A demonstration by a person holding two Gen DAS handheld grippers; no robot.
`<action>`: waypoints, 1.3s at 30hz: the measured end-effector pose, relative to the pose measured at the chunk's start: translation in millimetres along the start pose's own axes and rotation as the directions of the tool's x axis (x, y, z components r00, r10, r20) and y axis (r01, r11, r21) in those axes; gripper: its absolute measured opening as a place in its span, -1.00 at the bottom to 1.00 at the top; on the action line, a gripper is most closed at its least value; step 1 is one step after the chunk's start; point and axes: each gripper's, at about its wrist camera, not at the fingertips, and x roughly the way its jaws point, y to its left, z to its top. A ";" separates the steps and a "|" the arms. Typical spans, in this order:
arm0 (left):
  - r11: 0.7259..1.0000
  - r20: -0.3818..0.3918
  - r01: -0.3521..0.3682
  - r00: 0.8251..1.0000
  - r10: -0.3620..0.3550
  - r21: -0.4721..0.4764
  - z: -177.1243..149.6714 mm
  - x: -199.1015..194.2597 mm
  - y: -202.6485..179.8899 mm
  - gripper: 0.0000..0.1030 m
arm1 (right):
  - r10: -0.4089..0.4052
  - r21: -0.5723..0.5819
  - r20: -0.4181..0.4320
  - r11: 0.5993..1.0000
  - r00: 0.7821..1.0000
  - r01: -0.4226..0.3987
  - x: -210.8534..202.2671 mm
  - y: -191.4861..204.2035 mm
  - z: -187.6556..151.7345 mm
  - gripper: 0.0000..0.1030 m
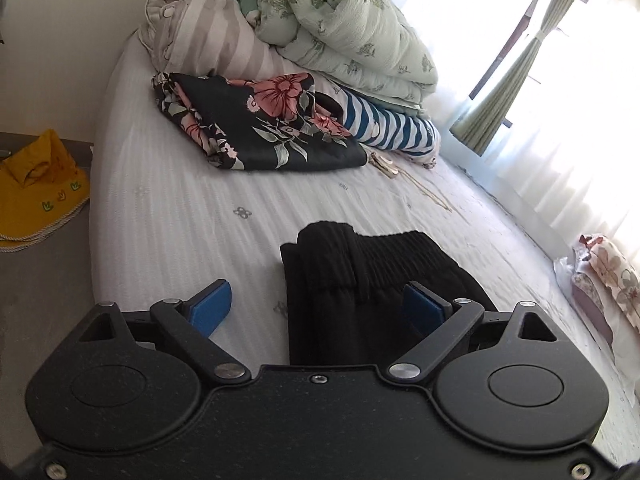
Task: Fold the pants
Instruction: 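Fold the held waistband over the pants with left gripper, then open it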
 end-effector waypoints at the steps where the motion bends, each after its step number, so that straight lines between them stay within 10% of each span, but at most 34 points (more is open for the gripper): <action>1: 1.000 -0.006 0.003 1.000 -0.004 -0.006 1.3 4.0 0.7 0.78 | 0.001 0.001 0.000 1.000 1.000 -0.001 0.0 -0.6 0.0 0.89; 8: 0.999 -0.005 0.001 1.000 -0.001 -0.036 2.7 20.4 1.9 0.50 | 0.000 -0.001 0.009 1.000 1.000 0.000 -1.0 -1.1 -1.2 0.89; 15: 0.999 -0.035 0.029 0.999 -0.030 -0.046 2.1 21.4 4.6 -0.47 | -0.001 -0.002 0.013 1.000 1.000 0.001 -2.1 -0.6 -2.5 0.89; 20: 0.998 -0.026 0.041 0.999 -0.040 0.053 8.0 4.0 -13.5 -0.65 | 0.011 -0.001 0.001 1.000 1.000 -0.011 -3.7 -0.9 0.2 0.89; 25: 0.958 0.014 0.207 0.977 -0.214 0.197 11.6 -38.3 -49.6 -0.68 | 0.162 0.012 0.006 0.987 0.987 -0.162 -32.7 -20.0 10.5 0.92; 31: 0.790 -0.089 0.462 0.879 -0.469 0.402 -28.9 -111.9 -121.7 -0.69 | 0.135 0.078 0.053 0.987 0.989 -0.139 -73.5 -65.1 18.0 0.93; 39: 0.410 -0.433 0.763 0.630 -0.645 0.499 -130.4 -210.5 -188.6 -0.65 | -0.029 0.136 0.058 0.991 0.998 0.021 -108.0 -134.4 -3.9 0.98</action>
